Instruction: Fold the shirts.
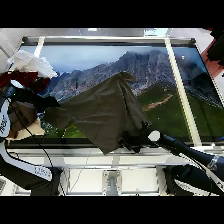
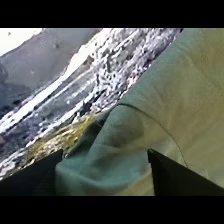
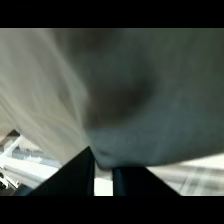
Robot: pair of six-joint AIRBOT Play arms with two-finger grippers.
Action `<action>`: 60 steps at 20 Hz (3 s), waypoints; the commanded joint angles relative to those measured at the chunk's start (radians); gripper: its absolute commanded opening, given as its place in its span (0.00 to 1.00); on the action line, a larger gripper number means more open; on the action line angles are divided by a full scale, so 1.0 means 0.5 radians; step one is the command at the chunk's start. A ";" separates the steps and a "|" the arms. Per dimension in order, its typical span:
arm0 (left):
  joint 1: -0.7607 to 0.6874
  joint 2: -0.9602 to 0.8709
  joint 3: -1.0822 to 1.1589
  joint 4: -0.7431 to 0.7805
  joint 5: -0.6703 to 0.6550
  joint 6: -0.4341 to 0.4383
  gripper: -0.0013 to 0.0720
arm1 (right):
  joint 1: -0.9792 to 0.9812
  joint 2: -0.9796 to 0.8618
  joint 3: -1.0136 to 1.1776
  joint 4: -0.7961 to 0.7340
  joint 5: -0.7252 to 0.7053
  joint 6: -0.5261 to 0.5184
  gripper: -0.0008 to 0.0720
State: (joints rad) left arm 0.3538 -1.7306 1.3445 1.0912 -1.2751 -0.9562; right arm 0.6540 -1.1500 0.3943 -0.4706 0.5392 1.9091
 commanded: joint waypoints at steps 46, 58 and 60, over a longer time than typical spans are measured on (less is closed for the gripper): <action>-0.842 -0.054 0.539 0.283 1.311 -1.128 0.18 | -1.279 -0.863 1.721 -1.377 -0.117 -0.822 0.08; -0.275 0.969 0.755 0.456 0.020 -0.613 0.68 | -2.040 -0.260 1.968 -1.848 0.893 -0.832 0.70; -0.105 1.289 0.176 0.238 0.020 -0.607 0.68 | -2.268 -0.165 1.961 -1.852 1.181 -0.933 0.70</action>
State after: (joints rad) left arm 0.1978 -1.2728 1.6672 1.2888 -1.1564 -1.2999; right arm -0.3393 -1.3106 1.3689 -1.3407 0.8722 1.4860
